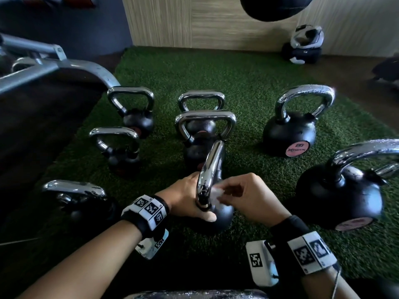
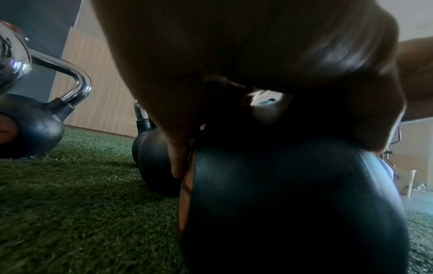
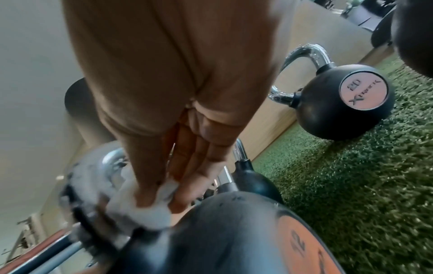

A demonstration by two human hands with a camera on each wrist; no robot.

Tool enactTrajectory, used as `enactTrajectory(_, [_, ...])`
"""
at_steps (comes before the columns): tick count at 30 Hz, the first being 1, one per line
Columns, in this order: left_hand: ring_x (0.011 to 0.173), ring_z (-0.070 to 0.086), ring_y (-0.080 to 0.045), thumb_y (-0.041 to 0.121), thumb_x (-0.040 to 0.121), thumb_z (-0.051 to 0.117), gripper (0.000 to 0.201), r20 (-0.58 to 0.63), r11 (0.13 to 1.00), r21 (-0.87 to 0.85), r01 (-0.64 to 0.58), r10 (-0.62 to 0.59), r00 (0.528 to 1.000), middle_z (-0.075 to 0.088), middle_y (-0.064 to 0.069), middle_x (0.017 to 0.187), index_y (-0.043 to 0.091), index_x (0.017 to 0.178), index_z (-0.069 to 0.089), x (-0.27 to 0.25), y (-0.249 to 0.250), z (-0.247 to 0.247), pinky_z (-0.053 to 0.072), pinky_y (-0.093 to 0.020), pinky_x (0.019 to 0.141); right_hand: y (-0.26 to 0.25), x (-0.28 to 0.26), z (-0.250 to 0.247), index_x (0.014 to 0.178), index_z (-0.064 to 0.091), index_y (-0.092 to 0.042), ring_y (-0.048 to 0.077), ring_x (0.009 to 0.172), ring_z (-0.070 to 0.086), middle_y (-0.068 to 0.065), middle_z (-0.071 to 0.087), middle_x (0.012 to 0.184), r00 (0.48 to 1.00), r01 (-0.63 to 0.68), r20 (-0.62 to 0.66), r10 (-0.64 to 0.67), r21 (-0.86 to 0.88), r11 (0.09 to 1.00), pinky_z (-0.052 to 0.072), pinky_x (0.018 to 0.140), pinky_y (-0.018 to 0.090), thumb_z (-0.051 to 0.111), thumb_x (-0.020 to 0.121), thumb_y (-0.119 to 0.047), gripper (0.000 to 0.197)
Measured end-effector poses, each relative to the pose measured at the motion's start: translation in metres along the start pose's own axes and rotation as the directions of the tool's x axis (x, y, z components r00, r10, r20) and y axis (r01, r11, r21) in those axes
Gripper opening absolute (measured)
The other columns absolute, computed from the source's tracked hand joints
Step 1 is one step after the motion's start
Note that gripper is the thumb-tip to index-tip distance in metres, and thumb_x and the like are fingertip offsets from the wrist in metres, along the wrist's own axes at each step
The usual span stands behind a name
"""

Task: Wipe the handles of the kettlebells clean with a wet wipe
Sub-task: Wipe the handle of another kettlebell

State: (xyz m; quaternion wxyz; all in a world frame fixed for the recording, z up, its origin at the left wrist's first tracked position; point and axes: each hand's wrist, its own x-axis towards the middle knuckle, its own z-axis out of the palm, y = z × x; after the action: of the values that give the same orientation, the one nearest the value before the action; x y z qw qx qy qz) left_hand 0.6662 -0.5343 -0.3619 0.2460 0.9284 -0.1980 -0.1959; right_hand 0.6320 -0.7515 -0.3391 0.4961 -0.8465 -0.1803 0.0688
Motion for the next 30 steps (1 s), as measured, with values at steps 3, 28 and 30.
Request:
enactTrajectory(3, [0.112,0.058,-0.008,0.056,0.059,0.091,0.08,-0.005,0.999,-0.013,-0.05,0.05,0.999,0.06,0.009,0.118,0.03,0.127,0.057,-0.008,0.005,0.002,0.053,-0.034,0.101,0.0,0.01,-0.007,0.102,0.083,-0.029,-0.003,0.088,0.073,-0.014,0.08,0.092,0.999,0.035,-0.001,-0.036,-0.059,0.998,0.056,0.085,0.019,0.081,0.084,-0.007,0.029])
enactTrajectory(28, [0.132,0.041,-0.006,0.048,0.055,0.094,0.087,-0.1,0.989,-0.019,-0.146,0.143,0.985,0.041,0.017,0.131,0.02,0.131,0.063,-0.033,0.009,0.012,0.028,-0.004,0.11,0.01,0.015,0.036,0.107,0.06,0.018,0.023,0.08,0.076,0.021,0.076,0.095,0.974,-0.169,0.224,-0.036,0.821,0.546,0.063,0.076,0.03,0.093,0.071,-0.013,0.058])
enactTrajectory(30, [0.136,0.043,-0.009,0.053,0.054,0.093,0.096,-0.116,0.987,-0.024,-0.158,0.154,0.981,0.048,0.01,0.143,0.025,0.139,0.057,-0.032,0.006,0.014,0.038,-0.028,0.117,0.01,0.017,0.037,0.106,0.06,0.011,0.022,0.075,0.076,0.019,0.077,0.089,0.982,-0.168,0.191,-0.003,0.871,0.462,0.063,0.072,0.03,0.096,0.064,-0.015,0.061])
